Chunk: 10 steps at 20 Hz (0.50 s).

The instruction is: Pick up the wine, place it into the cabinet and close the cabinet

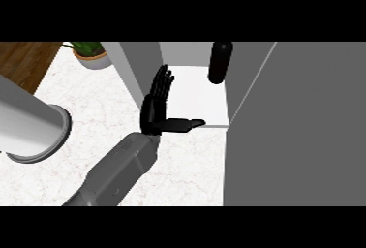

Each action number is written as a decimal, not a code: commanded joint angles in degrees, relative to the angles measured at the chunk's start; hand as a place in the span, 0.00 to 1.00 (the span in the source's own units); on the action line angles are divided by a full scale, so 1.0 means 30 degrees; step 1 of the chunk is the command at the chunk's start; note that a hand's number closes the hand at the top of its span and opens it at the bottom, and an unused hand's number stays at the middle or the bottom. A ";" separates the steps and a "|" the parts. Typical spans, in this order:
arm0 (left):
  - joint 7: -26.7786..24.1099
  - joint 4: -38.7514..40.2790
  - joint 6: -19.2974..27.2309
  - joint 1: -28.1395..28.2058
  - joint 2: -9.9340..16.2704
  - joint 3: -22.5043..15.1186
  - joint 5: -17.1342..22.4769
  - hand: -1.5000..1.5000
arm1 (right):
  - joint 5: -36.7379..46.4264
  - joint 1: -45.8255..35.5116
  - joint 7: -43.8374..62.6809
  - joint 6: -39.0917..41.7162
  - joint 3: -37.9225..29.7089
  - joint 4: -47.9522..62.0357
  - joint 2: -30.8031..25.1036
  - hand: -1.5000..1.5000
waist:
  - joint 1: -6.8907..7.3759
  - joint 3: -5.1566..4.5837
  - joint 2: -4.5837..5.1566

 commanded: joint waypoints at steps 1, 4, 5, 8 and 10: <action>0.1423 -0.5308 0.1316 0.2531 0.1437 -0.1655 -0.1044 0.00 | 0.0264 0.0166 0.0665 -0.0288 0.0574 -0.0979 0.0152 0.00 | 0.0293 0.0075 -0.0188; 0.3029 -0.9729 0.2003 0.4358 0.3288 -0.2443 -0.1310 0.00 | 0.0718 -0.0022 -0.0510 0.0109 0.0565 0.0432 0.0271 0.00 | 0.0363 0.0087 -0.0141; 0.3054 -1.0966 0.2437 0.5164 0.3921 -0.2338 -0.1671 0.00 | 0.0365 -0.0109 -0.0195 0.0165 0.0377 -0.0020 0.0024 0.00 | 0.0084 0.0075 -0.0051; 0.4882 -1.5139 0.4181 0.6122 0.5379 -0.2685 -0.2008 0.00 | -0.1180 -0.0189 0.0405 0.0400 -0.0777 -0.0022 -0.0655 0.00 | 0.0017 0.0080 -0.0039; 0.5571 -1.7765 0.5228 0.7194 0.6038 -0.3211 -0.2569 0.00 | 0.0170 -0.1110 0.0448 -0.0501 0.0255 0.0280 0.0109 0.00 | 0.0054 0.0070 -0.0008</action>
